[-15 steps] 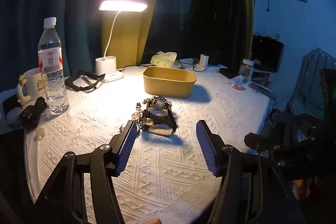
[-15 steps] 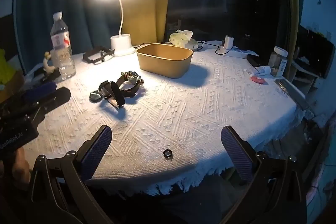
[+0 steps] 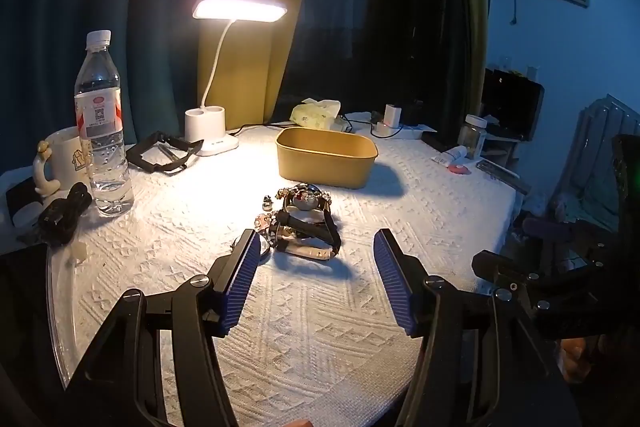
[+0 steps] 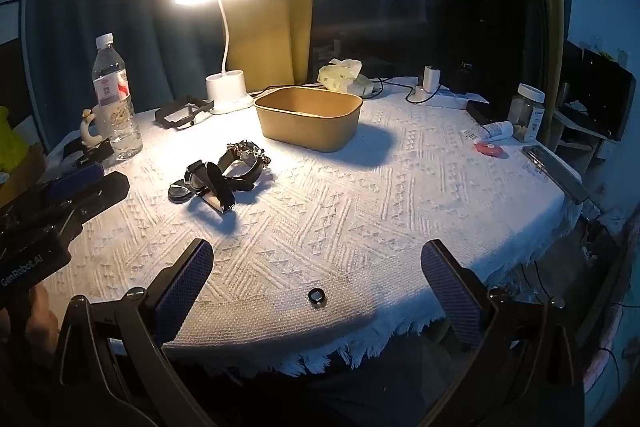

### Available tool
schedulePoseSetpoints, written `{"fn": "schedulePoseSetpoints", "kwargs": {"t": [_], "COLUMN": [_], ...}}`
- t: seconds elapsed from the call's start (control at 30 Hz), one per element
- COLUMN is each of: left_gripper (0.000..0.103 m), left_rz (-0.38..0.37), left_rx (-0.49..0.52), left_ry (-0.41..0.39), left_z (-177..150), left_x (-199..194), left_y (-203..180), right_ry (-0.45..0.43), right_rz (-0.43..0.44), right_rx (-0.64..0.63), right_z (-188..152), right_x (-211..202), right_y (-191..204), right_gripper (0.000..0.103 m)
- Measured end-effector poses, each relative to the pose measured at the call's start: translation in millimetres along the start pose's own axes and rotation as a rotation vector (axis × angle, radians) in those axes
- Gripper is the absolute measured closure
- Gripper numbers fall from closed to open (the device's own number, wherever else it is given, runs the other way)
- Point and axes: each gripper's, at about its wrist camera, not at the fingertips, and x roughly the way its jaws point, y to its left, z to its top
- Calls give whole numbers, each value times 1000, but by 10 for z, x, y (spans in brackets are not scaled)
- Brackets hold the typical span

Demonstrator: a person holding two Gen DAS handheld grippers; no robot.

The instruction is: Organize jewelry

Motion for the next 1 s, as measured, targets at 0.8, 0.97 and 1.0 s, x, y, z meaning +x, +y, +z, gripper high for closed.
{"fn": "schedulePoseSetpoints", "kwargs": {"t": [0.8,0.97,1.0], "left_gripper": [41,41,41], "left_rz": [-3,-4,-4], "left_rx": [8,7,7], "left_ry": [6,6,6], "left_z": [-16,-17,-19], "left_x": [39,36,33], "left_y": [-37,-41,-46], "right_ry": [2,2,2], "right_rz": [-7,-7,-8], "right_rx": [4,4,4], "right_z": [16,10,8], "right_x": [8,5,5], "right_y": [-35,-31,-30], "right_gripper": [1,1,1]}}
